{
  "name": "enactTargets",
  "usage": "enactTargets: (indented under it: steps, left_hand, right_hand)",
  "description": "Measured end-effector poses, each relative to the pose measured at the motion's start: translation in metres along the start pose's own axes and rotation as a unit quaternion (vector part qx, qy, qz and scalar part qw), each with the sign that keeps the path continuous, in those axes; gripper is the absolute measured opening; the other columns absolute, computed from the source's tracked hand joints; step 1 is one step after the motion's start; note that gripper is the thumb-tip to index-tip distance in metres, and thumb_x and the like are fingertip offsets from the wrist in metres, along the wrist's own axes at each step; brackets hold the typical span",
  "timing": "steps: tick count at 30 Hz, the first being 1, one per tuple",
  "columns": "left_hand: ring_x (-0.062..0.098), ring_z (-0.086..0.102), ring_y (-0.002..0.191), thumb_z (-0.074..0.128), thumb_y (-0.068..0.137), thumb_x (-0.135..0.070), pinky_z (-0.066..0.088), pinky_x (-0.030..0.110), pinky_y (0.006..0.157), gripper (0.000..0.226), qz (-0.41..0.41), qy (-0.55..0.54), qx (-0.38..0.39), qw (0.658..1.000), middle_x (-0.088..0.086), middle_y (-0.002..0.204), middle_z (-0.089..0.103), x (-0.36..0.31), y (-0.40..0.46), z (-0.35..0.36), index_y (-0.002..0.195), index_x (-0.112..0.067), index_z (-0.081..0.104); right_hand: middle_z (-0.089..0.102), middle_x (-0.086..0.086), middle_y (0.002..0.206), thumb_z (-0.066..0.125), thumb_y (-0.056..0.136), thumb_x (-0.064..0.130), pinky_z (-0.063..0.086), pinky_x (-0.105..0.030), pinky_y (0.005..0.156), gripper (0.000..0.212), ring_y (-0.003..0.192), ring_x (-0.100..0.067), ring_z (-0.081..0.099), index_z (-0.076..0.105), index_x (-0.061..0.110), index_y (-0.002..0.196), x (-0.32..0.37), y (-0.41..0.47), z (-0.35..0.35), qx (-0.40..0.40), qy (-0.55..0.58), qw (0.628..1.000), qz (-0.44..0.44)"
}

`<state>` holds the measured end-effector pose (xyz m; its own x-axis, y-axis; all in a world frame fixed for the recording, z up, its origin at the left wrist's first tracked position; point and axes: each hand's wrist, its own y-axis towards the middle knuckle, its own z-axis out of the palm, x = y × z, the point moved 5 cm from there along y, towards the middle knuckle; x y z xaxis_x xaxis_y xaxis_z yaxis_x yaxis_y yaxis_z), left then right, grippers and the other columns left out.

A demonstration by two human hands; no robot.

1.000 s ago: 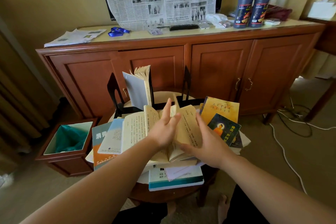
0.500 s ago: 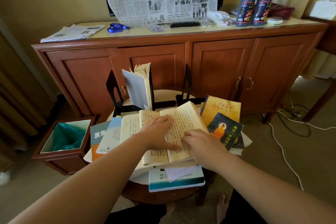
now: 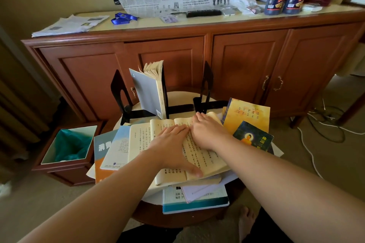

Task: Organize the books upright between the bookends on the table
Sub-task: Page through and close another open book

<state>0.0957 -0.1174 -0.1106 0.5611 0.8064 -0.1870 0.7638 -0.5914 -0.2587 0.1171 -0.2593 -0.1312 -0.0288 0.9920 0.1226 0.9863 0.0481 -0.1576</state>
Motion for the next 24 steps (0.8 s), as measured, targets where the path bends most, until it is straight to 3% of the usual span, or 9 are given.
enactTargets:
  steps: [8, 13, 19, 24]
  left_hand:
    - [0.015, -0.004, 0.161, 0.070, 0.051, -0.097, -0.003, 0.041, 0.127, 0.153, -0.008, 0.000, 0.002, 1.000, -0.015, 0.174, -0.003, 0.001, -0.001, 0.004, 0.168, -0.030, -0.002]
    - [0.015, -0.004, 0.161, 0.071, 0.053, -0.096, -0.004, 0.041, 0.125, 0.152, -0.007, 0.000, 0.000, 1.000, -0.015, 0.174, -0.003, -0.001, -0.002, 0.004, 0.168, -0.029, -0.002]
    - [0.015, -0.004, 0.161, 0.067, 0.053, -0.099, -0.006, 0.043, 0.128, 0.152, 0.001, 0.015, 0.000, 1.000, -0.011, 0.175, -0.002, -0.001, 0.000, 0.005, 0.168, -0.026, -0.001]
    - [0.015, -0.004, 0.161, 0.069, 0.055, -0.096, -0.008, 0.040, 0.127, 0.150, 0.010, 0.017, 0.000, 1.000, -0.009, 0.176, -0.002, -0.001, 0.000, 0.004, 0.168, -0.024, 0.001]
  right_hand:
    - [-0.009, -0.015, 0.173, 0.015, 0.113, 0.037, -0.011, -0.037, 0.125, 0.065, 0.160, -0.026, -0.012, -0.002, 0.003, 0.164, -0.012, -0.091, 0.011, -0.027, -0.031, 0.999, -0.030]
    - [-0.003, -0.016, 0.174, 0.033, 0.110, 0.015, -0.006, -0.039, 0.125, 0.063, 0.160, -0.029, -0.008, 0.004, 0.005, 0.165, -0.006, -0.141, 0.018, -0.017, -0.051, 0.996, -0.070]
    - [0.004, -0.020, 0.172, 0.046, 0.106, 0.019, 0.007, -0.044, 0.130, 0.067, 0.160, -0.032, -0.002, 0.016, 0.000, 0.162, 0.004, -0.095, 0.014, 0.008, -0.065, 0.992, -0.105]
    - [0.002, -0.012, 0.174, 0.026, 0.112, 0.031, 0.003, -0.041, 0.129, 0.062, 0.161, -0.026, -0.002, 0.005, 0.007, 0.166, 0.000, -0.038, 0.007, -0.006, -0.009, 0.999, -0.050]
